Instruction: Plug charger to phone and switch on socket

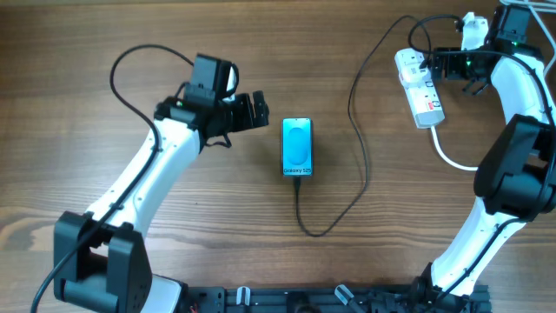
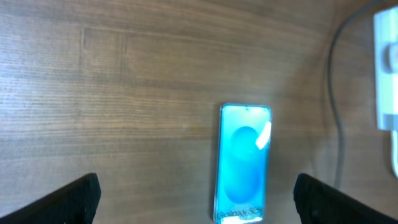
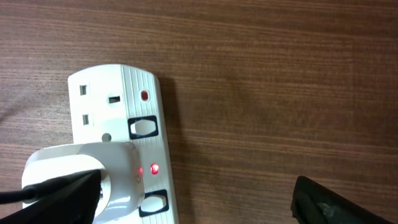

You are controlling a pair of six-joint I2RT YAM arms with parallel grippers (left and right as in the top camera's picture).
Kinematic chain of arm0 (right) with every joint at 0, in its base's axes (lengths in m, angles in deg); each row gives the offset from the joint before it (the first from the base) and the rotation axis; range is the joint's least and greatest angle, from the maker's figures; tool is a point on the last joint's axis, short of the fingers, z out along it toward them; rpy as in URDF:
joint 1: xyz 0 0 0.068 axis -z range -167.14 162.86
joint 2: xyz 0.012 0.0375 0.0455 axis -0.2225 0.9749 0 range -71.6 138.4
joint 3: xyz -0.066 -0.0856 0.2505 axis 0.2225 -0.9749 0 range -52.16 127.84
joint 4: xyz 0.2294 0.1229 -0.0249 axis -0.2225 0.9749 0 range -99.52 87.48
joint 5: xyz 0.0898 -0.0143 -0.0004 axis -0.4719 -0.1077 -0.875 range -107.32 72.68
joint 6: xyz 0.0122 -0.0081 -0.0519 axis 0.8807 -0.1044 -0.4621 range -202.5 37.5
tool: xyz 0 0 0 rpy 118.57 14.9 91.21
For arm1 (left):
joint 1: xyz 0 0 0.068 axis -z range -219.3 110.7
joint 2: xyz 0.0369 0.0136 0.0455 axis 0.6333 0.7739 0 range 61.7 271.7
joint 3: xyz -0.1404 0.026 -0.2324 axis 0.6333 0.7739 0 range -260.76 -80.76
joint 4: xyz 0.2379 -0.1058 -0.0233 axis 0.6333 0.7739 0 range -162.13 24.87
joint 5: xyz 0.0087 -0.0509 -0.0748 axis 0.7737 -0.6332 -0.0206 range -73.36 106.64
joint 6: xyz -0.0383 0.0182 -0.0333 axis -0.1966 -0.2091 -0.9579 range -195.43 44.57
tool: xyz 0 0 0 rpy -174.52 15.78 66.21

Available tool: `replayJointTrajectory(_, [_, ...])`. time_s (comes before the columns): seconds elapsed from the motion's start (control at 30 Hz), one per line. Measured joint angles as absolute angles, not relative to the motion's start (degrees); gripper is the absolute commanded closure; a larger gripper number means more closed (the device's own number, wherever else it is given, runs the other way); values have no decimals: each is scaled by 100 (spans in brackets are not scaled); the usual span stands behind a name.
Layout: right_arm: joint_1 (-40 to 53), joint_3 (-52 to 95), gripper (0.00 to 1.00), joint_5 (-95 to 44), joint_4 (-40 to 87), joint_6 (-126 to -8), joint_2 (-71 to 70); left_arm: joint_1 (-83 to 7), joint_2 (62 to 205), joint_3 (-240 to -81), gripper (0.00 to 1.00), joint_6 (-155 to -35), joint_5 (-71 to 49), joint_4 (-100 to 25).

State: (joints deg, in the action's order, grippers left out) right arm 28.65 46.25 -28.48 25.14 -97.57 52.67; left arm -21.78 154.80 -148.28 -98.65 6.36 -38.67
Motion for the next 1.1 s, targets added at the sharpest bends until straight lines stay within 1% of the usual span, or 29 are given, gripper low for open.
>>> replayJointTrajectory(0.03, [2865,4625,0,-2848,2509,-9757,5267,-2178,15480,-14514,0,-9863,662,-4285])
replayJointTrajectory(0.17, [2865,4625,0,-2848,2514,-9757,5267,-2178,15480,-13563,0,-9865,677,-4986])
replayJointTrajectory(0.33, [2865,4625,0,-2848,2512,-9757,5267,-2178,15478,-13340,0,-9865,679,-4427])
replayJointTrajectory(0.47, [2865,4625,0,-2848,2512,-9757,5267,-2178,15430,-13338,0,-9857,778,-4457])
replayJointTrajectory(0.73, [2865,4625,0,-2848,2512,-9757,5267,-2178,15353,-12780,0,-9293,869,-6060])
replayJointTrajectory(0.83, [2865,4625,0,-2848,2514,-9757,5267,-2178,15292,-12267,0,-9214,880,-6814])
replayJointTrajectory(0.93, [2865,4625,0,-2846,2512,-9757,5267,-2182,15152,-11624,0,-9197,894,-7887])
replayJointTrajectory(1.03, [2865,4625,0,-2848,2512,-9757,5267,-2235,14833,-11185,0,-9197,904,-8368])
replayJointTrajectory(1.1, [2865,4625,0,-2848,2512,-9757,5265,-2305,14533,-10894,0,-9197,913,-8462])
